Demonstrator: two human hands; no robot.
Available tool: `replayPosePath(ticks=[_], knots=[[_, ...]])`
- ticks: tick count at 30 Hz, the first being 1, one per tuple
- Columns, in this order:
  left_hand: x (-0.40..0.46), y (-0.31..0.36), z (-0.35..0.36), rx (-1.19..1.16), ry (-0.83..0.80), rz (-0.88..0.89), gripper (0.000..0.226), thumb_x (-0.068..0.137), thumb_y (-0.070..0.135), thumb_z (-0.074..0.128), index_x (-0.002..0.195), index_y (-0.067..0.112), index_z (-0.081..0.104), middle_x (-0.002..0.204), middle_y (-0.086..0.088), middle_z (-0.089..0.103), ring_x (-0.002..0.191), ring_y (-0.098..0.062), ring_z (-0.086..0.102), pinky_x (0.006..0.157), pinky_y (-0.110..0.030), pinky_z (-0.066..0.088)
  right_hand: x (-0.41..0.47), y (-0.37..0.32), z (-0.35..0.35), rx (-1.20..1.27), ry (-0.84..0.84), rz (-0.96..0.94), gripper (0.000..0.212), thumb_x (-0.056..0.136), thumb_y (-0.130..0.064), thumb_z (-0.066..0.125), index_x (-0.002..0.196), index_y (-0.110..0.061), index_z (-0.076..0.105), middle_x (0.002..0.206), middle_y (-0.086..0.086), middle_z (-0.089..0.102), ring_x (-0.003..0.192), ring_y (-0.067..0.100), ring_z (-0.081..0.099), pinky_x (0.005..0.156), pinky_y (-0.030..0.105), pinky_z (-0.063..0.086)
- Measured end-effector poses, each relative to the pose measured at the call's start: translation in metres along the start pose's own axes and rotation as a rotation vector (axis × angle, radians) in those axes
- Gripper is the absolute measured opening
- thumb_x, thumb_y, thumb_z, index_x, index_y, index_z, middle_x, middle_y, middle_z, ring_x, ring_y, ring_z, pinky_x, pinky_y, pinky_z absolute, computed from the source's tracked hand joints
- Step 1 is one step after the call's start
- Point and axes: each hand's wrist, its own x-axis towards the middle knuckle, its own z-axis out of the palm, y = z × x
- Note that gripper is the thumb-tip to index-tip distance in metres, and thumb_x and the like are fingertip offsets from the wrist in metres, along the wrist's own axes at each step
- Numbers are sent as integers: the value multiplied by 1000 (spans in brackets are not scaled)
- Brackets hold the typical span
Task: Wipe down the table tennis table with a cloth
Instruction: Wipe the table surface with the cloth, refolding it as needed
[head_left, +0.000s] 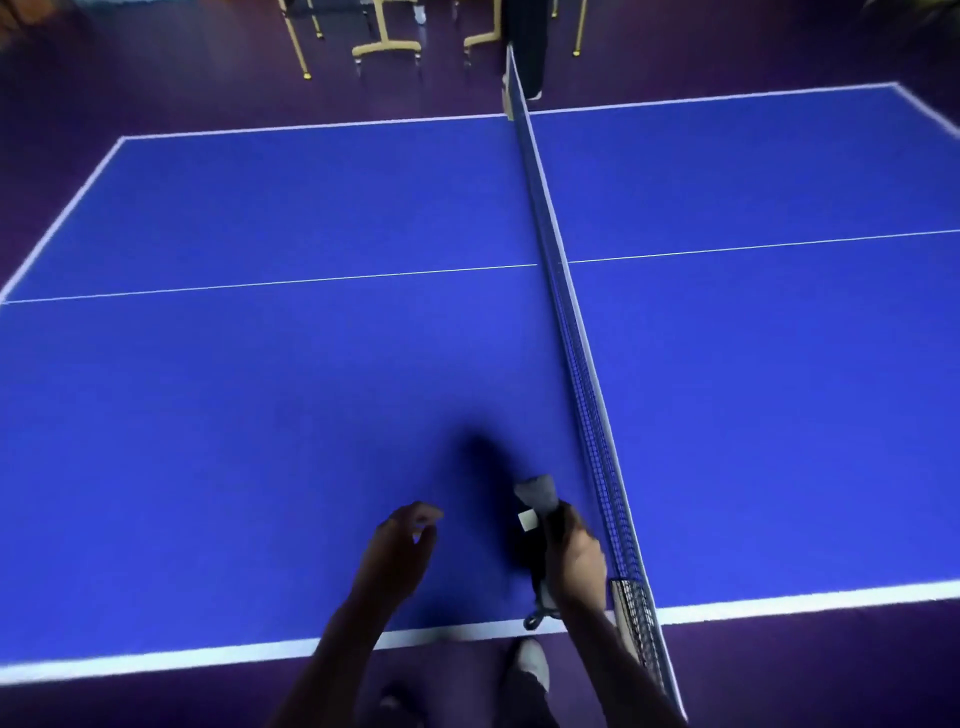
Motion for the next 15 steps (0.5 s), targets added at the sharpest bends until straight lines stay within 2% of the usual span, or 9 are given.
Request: replayPosePath(ticks=[2,3,5,7,8,11,12,15], knots=[[17,-4,-7,14,-57,73,35,83,46,45,103,28,69,106,10,72,96,-9,67,85,-24,49,3,9,12,-137,75,0,26,106,-38,49,125,-25,60,118,4,69,94,40,70,73,47,53],[26,-9,-10,13,-87,85,33,86,43,48,104,26,69,106,9,72,96,-6,67,84,-22,49,3,18,21,-197,81,16,25,104,-34,55,127,-24,60,121,4,68,95,39,71,77,49,54],[43,-22,-13,35,-123,116,16,94,20,58,104,27,69,104,11,71,93,7,64,80,-14,47,-2,42,43,-278,76,49,37,98,-30,64,133,-25,55,128,7,67,107,38,69,90,50,53],[61,-40,-13,63,-163,153,24,94,4,59,107,21,70,104,10,70,90,10,62,78,-6,44,-12,62,68,-361,110,25,51,97,-35,57,147,-26,49,144,11,61,130,39,60,102,52,50],[69,-50,-11,66,-186,168,25,94,2,59,110,18,71,106,9,70,91,7,63,80,-7,45,-17,67,79,-401,137,5,54,99,-39,49,151,-24,48,152,13,55,138,38,53,107,52,47],[83,-74,-4,69,-244,212,29,93,5,62,117,20,68,116,7,67,103,-10,65,90,-26,52,-27,64,98,-443,212,30,59,102,-42,41,157,-21,45,163,14,40,151,35,39,118,51,35],[84,-80,-3,78,-264,214,30,94,6,62,119,21,67,119,8,66,105,-12,64,90,-28,51,-31,60,103,-447,234,62,60,102,-43,40,159,-21,42,165,13,38,152,33,36,120,49,32],[84,-90,2,95,-326,220,31,95,8,62,124,21,66,124,9,63,110,-11,59,88,-23,44,-50,51,114,-471,270,215,66,103,-51,33,162,-21,35,168,11,32,154,30,33,122,46,29]])
